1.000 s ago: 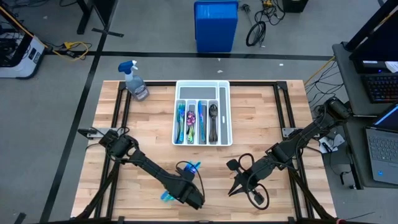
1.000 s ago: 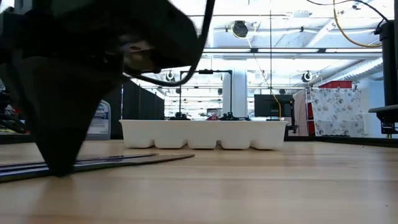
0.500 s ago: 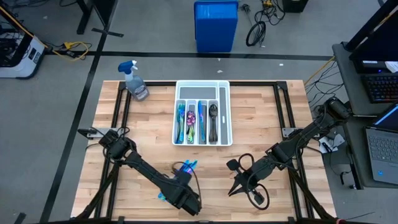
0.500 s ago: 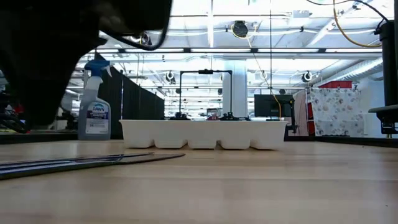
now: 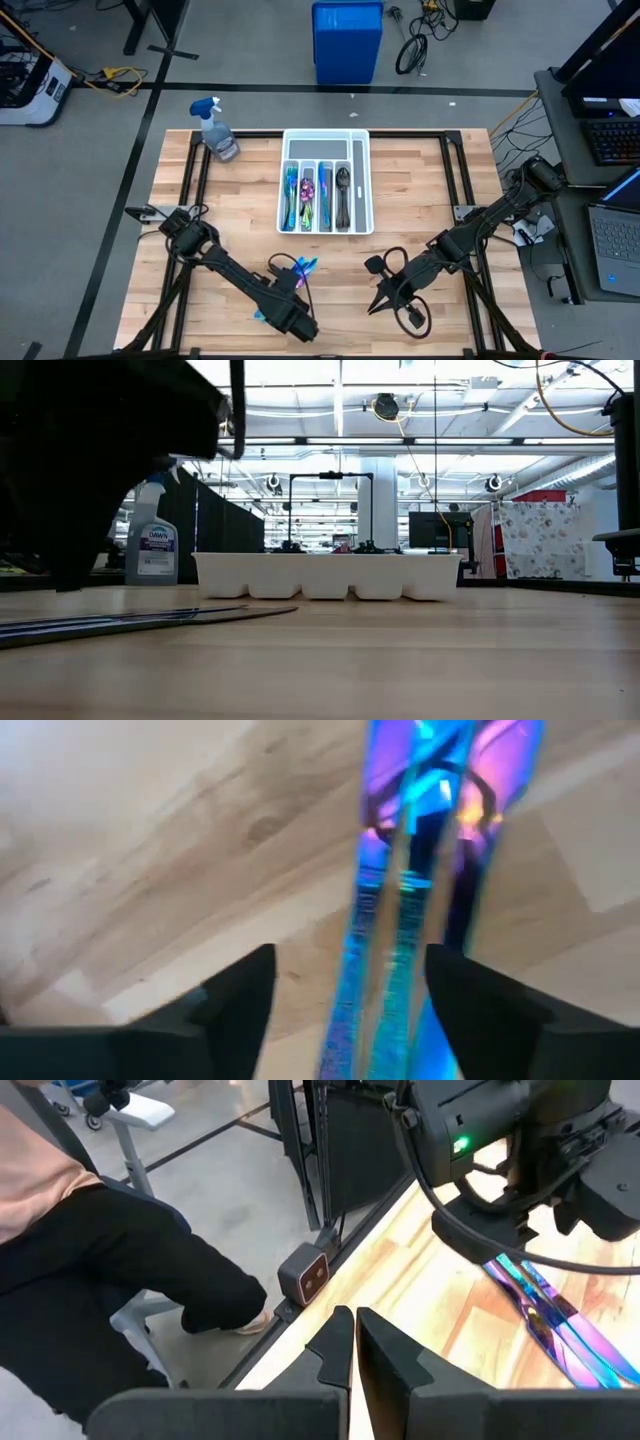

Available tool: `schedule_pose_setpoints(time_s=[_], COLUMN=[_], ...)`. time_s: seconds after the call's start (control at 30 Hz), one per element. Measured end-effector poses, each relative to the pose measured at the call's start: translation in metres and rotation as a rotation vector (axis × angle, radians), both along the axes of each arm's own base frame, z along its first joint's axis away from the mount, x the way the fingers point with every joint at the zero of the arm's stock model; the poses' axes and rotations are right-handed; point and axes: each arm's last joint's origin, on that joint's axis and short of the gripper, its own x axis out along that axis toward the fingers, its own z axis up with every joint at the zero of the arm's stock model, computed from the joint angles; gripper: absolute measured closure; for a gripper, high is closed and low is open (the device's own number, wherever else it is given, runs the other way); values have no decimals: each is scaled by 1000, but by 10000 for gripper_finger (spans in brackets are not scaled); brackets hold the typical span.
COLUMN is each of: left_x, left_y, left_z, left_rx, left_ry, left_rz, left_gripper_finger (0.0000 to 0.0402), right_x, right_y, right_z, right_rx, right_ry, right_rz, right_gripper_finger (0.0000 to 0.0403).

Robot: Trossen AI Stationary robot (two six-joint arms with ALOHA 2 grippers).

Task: Sort silverware

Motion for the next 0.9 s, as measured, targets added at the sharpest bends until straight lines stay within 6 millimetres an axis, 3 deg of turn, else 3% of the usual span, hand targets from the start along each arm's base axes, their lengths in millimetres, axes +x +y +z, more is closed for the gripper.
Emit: schedule_pose_setpoints(time_s=[0.13,0.33,0.9], left_x=[-2,-3,8], left_y=[2,2,24], left_z=[-6,-22,-38], left_rx=[6,-73,-203], left_ry=[23,42,104], left_rz=[-25,-95,-308], left_gripper_finger=[116,118,238], right_x=[0,0,3], right_y=[0,0,-4], right_z=[-1,-1,0], right_rx=[-8,-12,9], right_ry=[8,3,7], right_rz=[1,4,-23], right_gripper_finger=[403,403,403])
